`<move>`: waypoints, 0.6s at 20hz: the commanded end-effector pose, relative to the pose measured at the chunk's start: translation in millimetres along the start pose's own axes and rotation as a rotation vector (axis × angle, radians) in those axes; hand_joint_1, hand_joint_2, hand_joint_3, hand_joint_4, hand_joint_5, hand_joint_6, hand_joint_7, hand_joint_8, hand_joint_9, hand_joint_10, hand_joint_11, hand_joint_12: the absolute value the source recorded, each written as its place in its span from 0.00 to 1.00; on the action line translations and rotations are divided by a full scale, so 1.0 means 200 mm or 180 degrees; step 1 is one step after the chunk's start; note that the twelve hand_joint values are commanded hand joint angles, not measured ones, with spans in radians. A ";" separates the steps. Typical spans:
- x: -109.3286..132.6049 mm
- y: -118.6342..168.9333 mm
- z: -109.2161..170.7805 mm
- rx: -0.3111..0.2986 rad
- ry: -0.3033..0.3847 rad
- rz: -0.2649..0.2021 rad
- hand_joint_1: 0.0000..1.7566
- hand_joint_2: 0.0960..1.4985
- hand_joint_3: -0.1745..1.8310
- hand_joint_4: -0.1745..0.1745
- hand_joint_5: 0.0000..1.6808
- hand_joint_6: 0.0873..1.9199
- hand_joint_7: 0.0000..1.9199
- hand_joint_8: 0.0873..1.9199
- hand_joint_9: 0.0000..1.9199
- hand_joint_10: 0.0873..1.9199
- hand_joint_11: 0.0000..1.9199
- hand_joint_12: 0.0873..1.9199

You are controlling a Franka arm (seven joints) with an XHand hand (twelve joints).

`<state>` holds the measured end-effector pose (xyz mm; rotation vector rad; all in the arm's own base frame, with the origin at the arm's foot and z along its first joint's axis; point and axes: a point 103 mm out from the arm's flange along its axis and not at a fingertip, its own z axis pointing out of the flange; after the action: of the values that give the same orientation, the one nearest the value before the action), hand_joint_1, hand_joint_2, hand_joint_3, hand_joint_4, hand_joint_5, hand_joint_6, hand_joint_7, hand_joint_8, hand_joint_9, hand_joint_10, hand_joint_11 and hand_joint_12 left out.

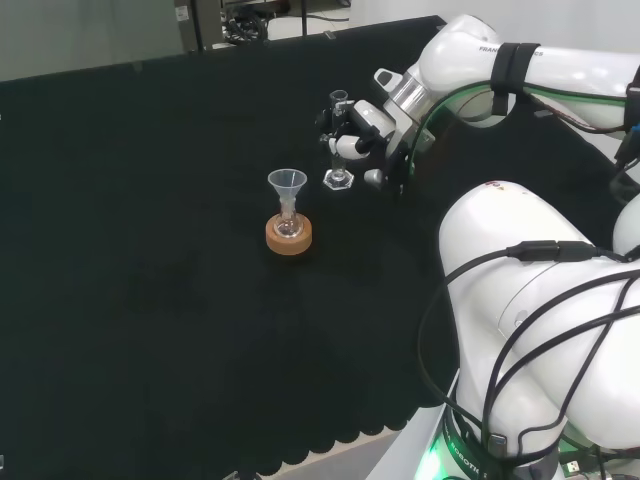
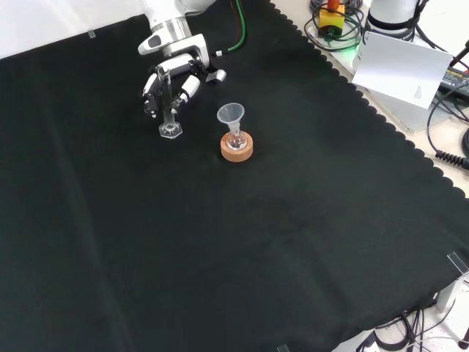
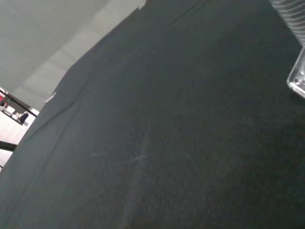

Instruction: Put the graduated cylinder back on the table.

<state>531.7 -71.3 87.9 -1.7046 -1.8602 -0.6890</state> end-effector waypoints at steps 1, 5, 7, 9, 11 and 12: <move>0.00 -0.01 -0.05 0.0110 0.0035 0.0069 0.55 0.69 0.00 0.30 0.23 0.23 0.24 0.32 0.46 0.00 0.24 0.64; 0.01 -0.01 -0.12 0.0082 -0.0017 0.0099 0.52 0.66 0.00 0.28 0.20 0.14 0.19 0.32 0.42 0.00 0.20 0.66; 0.03 -0.01 -0.15 0.0093 -0.0047 0.0119 0.51 0.65 0.00 0.28 0.20 0.11 0.18 0.32 0.40 0.00 0.18 0.67; 0.04 -0.01 -0.19 0.0142 -0.0070 0.0145 0.50 0.64 0.00 0.27 0.18 0.07 0.13 0.32 0.36 0.00 0.15 0.68; 0.06 -0.01 -0.23 0.0109 -0.0114 0.0132 0.48 0.63 0.00 0.25 0.16 0.03 0.08 0.33 0.31 0.00 0.10 0.70; 0.08 -0.02 -0.25 0.0098 -0.0157 0.0121 0.47 0.62 0.00 0.25 0.15 0.02 0.07 0.33 0.30 0.00 0.09 0.71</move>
<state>530.4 -89.6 116.9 -1.7231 -1.8388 -0.6214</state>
